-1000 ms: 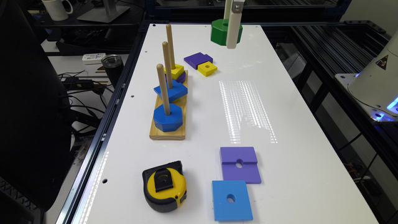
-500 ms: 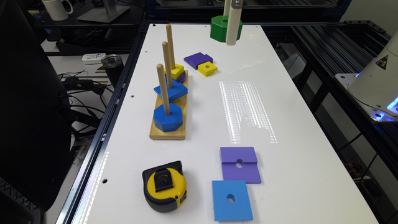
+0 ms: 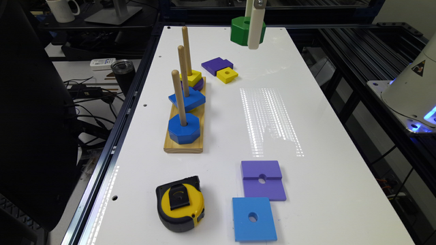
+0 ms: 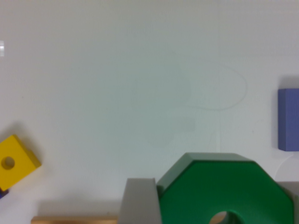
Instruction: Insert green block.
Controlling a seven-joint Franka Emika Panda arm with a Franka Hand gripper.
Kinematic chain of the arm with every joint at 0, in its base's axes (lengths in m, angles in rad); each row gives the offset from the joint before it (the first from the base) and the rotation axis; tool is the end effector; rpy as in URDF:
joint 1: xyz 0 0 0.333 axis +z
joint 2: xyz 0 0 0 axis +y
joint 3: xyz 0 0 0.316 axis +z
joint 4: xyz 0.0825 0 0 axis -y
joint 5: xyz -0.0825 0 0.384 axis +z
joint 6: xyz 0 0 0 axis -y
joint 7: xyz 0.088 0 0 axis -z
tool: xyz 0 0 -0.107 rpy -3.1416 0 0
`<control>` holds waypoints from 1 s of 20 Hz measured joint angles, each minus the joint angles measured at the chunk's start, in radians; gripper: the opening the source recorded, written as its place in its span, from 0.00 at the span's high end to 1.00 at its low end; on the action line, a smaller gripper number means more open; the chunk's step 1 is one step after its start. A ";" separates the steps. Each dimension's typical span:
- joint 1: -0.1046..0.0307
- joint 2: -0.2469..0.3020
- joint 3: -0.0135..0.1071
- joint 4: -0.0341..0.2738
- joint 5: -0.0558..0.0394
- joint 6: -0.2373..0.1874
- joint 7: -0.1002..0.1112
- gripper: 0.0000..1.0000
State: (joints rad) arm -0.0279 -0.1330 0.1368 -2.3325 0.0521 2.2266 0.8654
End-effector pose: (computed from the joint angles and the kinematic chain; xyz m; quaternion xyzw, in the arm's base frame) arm 0.4868 0.0554 0.3929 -0.9231 0.3841 -0.0060 0.0165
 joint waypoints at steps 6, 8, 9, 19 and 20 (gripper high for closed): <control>0.000 0.000 0.000 -0.003 0.0000 0.003 0.000 1.00; 0.000 0.000 0.000 -0.003 0.0000 0.003 0.000 1.00; 0.000 0.000 0.001 -0.003 0.0000 0.003 0.000 1.00; 0.000 0.000 0.005 -0.003 0.0000 0.009 0.001 1.00; 0.000 0.000 0.006 -0.003 0.0000 0.011 0.002 1.00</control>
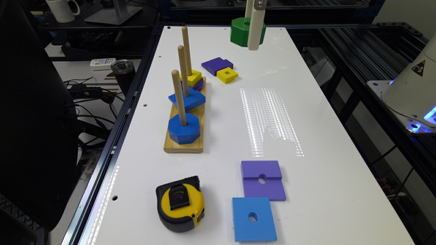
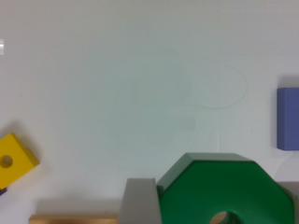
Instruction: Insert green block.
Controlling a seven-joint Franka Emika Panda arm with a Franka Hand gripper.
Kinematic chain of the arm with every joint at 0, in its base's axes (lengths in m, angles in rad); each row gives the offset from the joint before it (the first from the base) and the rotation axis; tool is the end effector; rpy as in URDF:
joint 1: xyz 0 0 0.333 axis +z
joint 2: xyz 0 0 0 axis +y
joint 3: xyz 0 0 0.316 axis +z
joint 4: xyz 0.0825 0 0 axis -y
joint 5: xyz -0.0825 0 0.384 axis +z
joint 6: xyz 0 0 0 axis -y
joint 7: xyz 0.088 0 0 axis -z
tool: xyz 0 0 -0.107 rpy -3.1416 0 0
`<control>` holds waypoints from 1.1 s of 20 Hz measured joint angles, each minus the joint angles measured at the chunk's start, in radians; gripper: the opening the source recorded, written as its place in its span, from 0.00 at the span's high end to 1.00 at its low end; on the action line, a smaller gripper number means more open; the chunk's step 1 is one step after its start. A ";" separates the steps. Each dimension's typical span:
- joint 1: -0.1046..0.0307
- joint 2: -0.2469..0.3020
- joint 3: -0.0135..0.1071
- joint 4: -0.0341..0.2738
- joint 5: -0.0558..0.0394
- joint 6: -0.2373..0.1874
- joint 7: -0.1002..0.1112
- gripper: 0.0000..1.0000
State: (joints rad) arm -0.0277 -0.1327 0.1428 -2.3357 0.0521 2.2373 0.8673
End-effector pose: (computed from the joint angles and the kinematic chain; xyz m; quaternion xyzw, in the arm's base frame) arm 0.4867 0.0583 0.3922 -0.9238 0.3823 -0.0093 0.0178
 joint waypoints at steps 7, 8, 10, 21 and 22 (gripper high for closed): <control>0.000 0.020 0.011 0.011 0.0000 0.025 0.007 1.00; 0.000 0.026 0.012 0.016 0.0000 0.028 0.008 1.00; 0.001 0.041 0.016 0.030 0.0000 0.032 0.012 1.00; 0.001 0.149 0.038 0.145 -0.0019 0.033 0.032 1.00; 0.001 0.159 0.040 0.155 -0.0022 0.033 0.034 1.00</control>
State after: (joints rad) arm -0.0265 0.0259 0.1830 -2.1805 0.0499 2.2700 0.9017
